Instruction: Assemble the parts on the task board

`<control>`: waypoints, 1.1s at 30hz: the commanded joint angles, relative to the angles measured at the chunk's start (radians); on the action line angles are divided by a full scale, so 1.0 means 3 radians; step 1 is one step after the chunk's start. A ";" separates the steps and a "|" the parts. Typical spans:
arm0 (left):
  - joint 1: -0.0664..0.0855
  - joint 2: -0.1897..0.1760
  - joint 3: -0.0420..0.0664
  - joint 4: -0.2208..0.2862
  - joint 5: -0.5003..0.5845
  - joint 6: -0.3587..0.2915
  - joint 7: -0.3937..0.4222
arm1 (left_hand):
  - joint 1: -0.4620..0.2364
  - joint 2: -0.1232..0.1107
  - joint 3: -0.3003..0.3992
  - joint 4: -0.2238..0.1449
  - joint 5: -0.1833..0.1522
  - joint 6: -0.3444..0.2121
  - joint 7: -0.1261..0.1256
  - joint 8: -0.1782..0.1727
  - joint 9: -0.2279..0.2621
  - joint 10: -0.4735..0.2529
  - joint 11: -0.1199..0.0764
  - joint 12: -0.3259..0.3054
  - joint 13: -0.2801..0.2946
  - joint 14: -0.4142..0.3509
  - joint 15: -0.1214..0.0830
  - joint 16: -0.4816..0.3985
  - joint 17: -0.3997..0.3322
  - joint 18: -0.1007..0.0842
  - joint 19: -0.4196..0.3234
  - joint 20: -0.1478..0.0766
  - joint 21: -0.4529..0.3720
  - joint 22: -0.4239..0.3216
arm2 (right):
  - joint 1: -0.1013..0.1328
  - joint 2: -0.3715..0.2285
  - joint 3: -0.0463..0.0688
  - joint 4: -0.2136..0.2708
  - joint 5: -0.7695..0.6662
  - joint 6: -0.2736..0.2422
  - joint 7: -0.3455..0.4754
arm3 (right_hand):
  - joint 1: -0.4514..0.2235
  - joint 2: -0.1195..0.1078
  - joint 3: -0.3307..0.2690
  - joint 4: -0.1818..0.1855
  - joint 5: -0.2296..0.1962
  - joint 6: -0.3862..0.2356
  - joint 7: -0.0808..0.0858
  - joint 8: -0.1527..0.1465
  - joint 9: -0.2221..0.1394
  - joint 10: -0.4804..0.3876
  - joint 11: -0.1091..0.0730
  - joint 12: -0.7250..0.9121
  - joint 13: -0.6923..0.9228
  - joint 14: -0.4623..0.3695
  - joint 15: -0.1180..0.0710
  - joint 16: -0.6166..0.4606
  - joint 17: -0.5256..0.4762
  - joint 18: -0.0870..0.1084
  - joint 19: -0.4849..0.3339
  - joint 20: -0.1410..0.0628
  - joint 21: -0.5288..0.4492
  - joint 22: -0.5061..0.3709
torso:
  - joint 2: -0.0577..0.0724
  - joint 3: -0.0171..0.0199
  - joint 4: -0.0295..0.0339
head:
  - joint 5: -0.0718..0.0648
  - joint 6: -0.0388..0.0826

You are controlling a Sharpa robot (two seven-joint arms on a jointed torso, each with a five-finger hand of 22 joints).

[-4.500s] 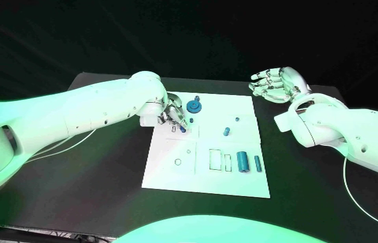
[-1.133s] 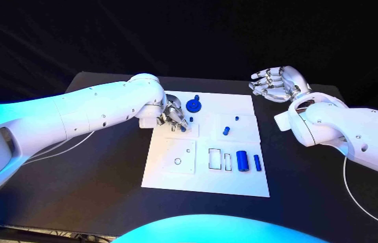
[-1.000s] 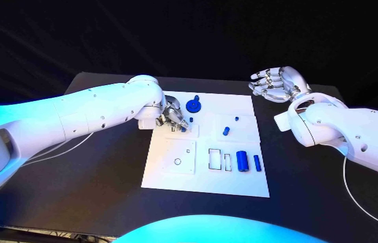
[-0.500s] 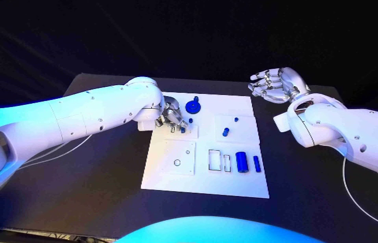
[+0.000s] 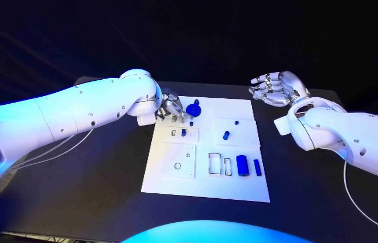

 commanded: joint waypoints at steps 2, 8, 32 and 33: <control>0.0076 -0.0032 0.0033 -0.0034 0.0243 -0.0188 0.0045 | 0.0137 0.0034 -0.0069 -0.0001 0.0029 -0.0231 0.0125 -0.0211 -0.0124 -0.0172 0.0112 -0.0083 -0.0078 0.0118 0.0101 -0.0108 0.0198 0.0103 -0.0189 0.0084 -0.0171 -0.0269 | -0.0003 0.0004 0.0000 -0.0011 -0.0019 0.0040 0.0036 | -0.0039 -0.0002 0.0007 -0.0020 0.0022 -0.0011 0.0131 -0.0016 -0.0003 -0.0013 0.0021 -0.0005 -0.0002 0.0006 0.0004 -0.0012 -0.0003 0.0015 0.0017 0.0015 -0.0011 -0.0003 | 0.0005 0.0003 -0.0003 | 0.0001 0.0031; 0.0182 -0.0020 0.0060 -0.0235 0.0127 -0.0160 0.0067 | 0.0435 0.0103 -0.0063 -0.0013 0.0066 -0.0371 0.0219 -0.0419 -0.0319 -0.0201 0.0188 -0.0057 -0.0121 0.0109 0.0170 -0.0107 0.0177 0.0111 -0.0182 0.0162 -0.0187 -0.0270 | -0.0003 0.0005 0.0000 -0.0019 -0.0018 0.0039 0.0037 | -0.0039 -0.0002 0.0007 -0.0020 0.0022 -0.0011 0.0131 -0.0016 -0.0003 -0.0013 0.0021 -0.0005 -0.0002 0.0006 0.0004 -0.0012 -0.0003 0.0015 0.0017 0.0015 -0.0011 -0.0003 | 0.0014 0.0002 -0.0004 | 0.0011 0.0067; 0.0174 0.0440 0.0003 -0.1123 -0.0157 0.0432 0.0017 | 0.0211 0.0172 -0.0256 0.0013 0.0021 -0.0267 0.0205 -0.0409 -0.0418 -0.0201 0.0185 -0.0021 -0.0160 0.0114 0.0172 -0.0089 0.0188 0.0111 -0.0163 0.0172 -0.0180 -0.0250 | -0.0003 0.0013 0.0000 -0.0007 -0.0017 0.0044 0.0037 | -0.0044 0.0000 0.0008 -0.0021 0.0023 -0.0011 0.0131 -0.0016 -0.0004 -0.0013 0.0021 -0.0004 -0.0002 0.0007 0.0005 -0.0018 -0.0007 0.0015 0.0020 0.0016 -0.0013 -0.0018 | 0.0008 -0.0007 0.0000 | 0.0014 0.0056; 0.0166 0.0456 0.0001 -0.1148 -0.0160 0.0444 0.0016 | 0.0201 0.0180 -0.0263 0.0014 0.0020 -0.0262 0.0203 -0.0406 -0.0420 -0.0203 0.0184 -0.0020 -0.0162 0.0112 0.0172 -0.0092 0.0181 0.0113 -0.0169 0.0171 -0.0184 -0.0258 | -0.0003 0.0015 0.0000 -0.0007 -0.0017 0.0044 0.0038 | -0.0044 0.0000 0.0008 -0.0021 0.0023 -0.0011 0.0131 -0.0016 -0.0004 -0.0013 0.0021 -0.0004 -0.0002 0.0007 0.0005 -0.0018 -0.0007 0.0015 0.0020 0.0016 -0.0013 -0.0018 | 0.0008 -0.0007 0.0000 | 0.0017 0.0057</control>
